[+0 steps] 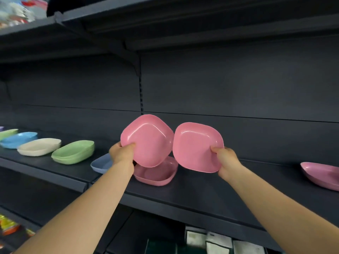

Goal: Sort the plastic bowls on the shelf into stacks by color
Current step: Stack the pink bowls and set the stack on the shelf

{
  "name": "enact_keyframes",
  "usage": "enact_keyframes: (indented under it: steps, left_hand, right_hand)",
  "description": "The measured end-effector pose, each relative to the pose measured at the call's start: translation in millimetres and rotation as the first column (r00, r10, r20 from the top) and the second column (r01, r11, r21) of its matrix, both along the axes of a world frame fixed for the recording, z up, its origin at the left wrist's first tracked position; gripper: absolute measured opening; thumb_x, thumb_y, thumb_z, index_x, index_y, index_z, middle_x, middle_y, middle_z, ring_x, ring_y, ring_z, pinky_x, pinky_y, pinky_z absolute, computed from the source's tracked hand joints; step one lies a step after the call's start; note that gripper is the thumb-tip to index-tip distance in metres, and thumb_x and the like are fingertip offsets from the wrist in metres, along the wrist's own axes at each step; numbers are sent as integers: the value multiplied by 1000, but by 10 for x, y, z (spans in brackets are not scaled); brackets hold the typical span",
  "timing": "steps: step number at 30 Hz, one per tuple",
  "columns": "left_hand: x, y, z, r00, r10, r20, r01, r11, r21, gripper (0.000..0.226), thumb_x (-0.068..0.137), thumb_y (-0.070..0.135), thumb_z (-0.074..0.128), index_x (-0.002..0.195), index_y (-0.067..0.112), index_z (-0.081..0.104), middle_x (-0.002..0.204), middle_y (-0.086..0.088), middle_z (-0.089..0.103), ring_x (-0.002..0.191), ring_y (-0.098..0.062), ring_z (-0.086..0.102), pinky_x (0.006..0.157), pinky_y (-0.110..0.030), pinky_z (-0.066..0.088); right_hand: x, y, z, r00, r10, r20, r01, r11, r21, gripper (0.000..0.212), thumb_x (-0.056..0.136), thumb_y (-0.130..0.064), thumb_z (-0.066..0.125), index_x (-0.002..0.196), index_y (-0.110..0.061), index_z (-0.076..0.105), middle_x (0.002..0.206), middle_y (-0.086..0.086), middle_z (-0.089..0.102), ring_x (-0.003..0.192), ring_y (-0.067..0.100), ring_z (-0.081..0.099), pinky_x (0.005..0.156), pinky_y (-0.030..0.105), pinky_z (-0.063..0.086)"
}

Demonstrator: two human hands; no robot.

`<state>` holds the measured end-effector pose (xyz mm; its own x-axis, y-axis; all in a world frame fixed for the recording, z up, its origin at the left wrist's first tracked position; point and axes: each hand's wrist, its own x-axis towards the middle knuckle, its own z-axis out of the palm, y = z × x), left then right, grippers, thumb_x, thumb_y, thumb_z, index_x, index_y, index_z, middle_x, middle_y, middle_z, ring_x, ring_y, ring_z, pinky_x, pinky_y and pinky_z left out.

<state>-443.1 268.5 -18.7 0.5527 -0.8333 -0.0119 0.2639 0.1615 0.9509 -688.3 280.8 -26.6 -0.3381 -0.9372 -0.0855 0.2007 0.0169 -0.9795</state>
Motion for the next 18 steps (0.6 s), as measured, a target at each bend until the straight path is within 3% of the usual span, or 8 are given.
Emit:
enact_keyframes:
  steps: [6,10,15,18]
  left_hand:
    - [532,-382,-16,993,89,-78,-92,995,-34,11,82,2,65,81,11,60,74,2,57,85,-24,56,80,-33,48]
    - [731,-624,-99,994,72,-87,-75,997,-26,23,81,3,66,70,20,56,76,1,58,86,-25,57,83,-35,50]
    - [889,-960,-195,996,30,-81,-31,999,-10,14,81,2,65,76,13,60,76,0,59,89,-27,59,86,-39,51]
    - [939,-1136,-213,996,-10,-89,9,1000,-11,15,82,1,64,91,12,60,80,-1,60,90,-27,58,86,-37,50]
  right_hand:
    - [627,-314,-273,993,-46,106,38,996,78,31,92,-10,57,122,-2,52,115,12,57,99,28,52,86,38,44]
    - [857,-523,-342,989,-54,136,42,995,91,22,92,-10,58,113,-8,53,107,8,56,98,28,52,85,39,44]
    - [975,-614,-382,995,-84,46,80,993,82,6,93,-13,56,88,-12,53,93,4,57,96,29,54,82,41,45]
    - [1020,-601,-437,989,-135,-66,139,988,62,5,95,-15,53,91,-13,51,91,2,55,94,26,51,80,38,42]
